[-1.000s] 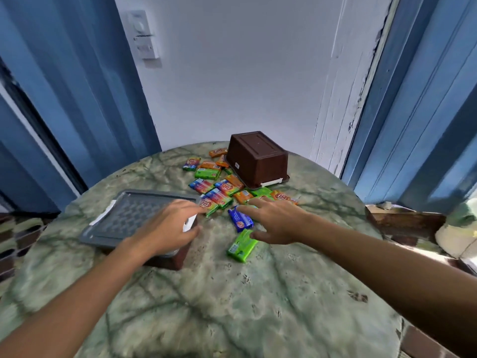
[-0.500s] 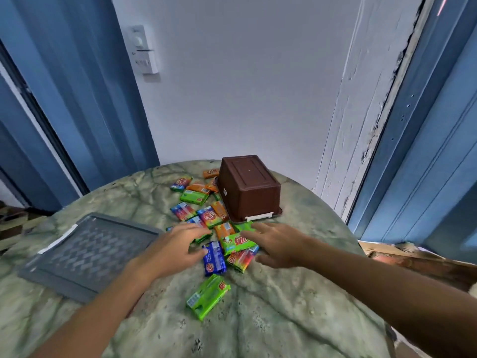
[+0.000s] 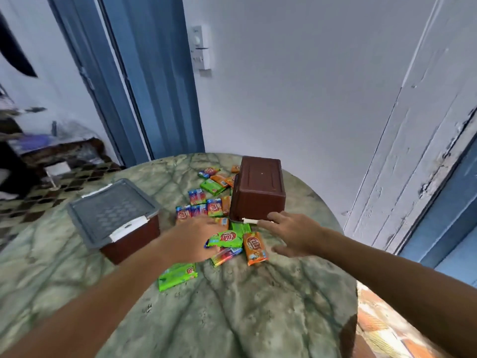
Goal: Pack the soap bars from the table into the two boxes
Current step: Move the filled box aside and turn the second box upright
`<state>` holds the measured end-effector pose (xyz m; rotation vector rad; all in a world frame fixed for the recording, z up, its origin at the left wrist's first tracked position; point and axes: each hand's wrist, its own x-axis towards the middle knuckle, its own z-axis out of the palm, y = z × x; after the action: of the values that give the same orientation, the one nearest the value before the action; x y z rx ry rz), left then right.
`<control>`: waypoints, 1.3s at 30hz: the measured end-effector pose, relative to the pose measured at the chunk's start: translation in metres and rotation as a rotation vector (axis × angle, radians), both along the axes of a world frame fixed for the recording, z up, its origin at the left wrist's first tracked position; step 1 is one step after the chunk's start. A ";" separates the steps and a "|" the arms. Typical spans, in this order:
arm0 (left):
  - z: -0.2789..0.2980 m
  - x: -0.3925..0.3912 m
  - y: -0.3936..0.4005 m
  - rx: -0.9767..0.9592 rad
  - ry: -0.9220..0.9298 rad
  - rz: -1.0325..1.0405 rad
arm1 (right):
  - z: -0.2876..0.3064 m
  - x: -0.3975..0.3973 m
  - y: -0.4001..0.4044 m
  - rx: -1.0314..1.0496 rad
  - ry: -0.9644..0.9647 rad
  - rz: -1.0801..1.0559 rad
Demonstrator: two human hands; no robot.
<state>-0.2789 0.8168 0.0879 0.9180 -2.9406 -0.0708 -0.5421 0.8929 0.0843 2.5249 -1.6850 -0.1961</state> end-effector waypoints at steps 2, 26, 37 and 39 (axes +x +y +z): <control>0.004 -0.016 0.016 -0.002 -0.021 0.039 | 0.004 -0.016 0.003 -0.012 0.006 0.016; -0.011 -0.164 -0.106 0.028 -0.014 0.187 | -0.014 -0.144 -0.139 0.016 -0.066 0.082; -0.041 -0.207 -0.252 0.564 0.552 0.949 | -0.063 -0.189 -0.277 0.654 -1.385 -0.906; -0.051 -0.211 -0.265 0.695 0.522 1.076 | -0.071 -0.187 -0.285 0.873 -1.587 -1.037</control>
<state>-0.4898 0.5523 0.0373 2.0093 -1.6274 -1.0805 -0.7293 0.6080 0.0135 1.4772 -3.9684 1.7941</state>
